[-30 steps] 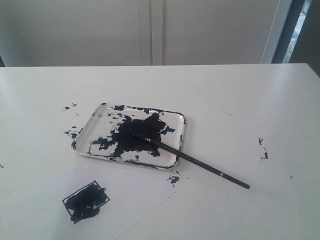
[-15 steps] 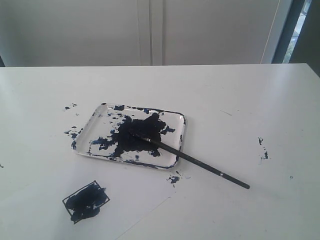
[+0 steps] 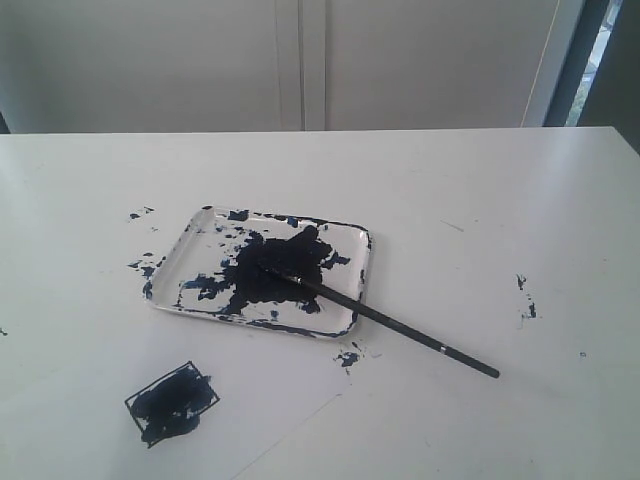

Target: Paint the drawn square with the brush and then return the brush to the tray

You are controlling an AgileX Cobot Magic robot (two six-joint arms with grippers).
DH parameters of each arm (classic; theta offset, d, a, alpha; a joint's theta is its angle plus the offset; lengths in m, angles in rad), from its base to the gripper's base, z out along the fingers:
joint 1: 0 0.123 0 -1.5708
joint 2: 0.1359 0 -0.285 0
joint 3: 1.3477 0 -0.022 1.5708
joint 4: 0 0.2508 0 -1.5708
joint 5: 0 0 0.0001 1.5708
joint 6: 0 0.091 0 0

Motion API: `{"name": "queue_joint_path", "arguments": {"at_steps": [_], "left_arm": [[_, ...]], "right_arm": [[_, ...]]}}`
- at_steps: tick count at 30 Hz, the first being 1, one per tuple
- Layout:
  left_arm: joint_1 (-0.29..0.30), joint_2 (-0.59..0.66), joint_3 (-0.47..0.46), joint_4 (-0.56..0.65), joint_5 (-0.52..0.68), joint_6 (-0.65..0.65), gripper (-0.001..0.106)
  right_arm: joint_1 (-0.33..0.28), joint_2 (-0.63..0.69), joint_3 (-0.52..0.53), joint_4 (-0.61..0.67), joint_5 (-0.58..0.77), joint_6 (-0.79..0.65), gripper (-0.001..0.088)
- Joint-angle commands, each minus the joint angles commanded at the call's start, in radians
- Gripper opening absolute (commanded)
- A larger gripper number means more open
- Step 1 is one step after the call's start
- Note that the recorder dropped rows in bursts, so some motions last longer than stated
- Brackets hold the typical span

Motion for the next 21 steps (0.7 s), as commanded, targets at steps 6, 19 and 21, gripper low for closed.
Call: {"name": "queue_joint_path", "arguments": {"at_steps": [6, 19, 21], "left_arm": [[0.0, -0.038, 0.0, 0.0, 0.0, 0.0, 0.0], [0.0, -0.038, 0.0, 0.0, 0.0, 0.0, 0.0], [0.0, -0.038, 0.0, 0.004, 0.0, 0.0, 0.0]], "right_arm": [[0.0, 0.0, 0.0, 0.0, 0.0, 0.0, 0.0], [0.0, 0.0, 0.0, 0.0, 0.0, 0.0, 0.0], [0.0, 0.0, 0.0, 0.0, 0.0, 0.0, 0.0]]}}
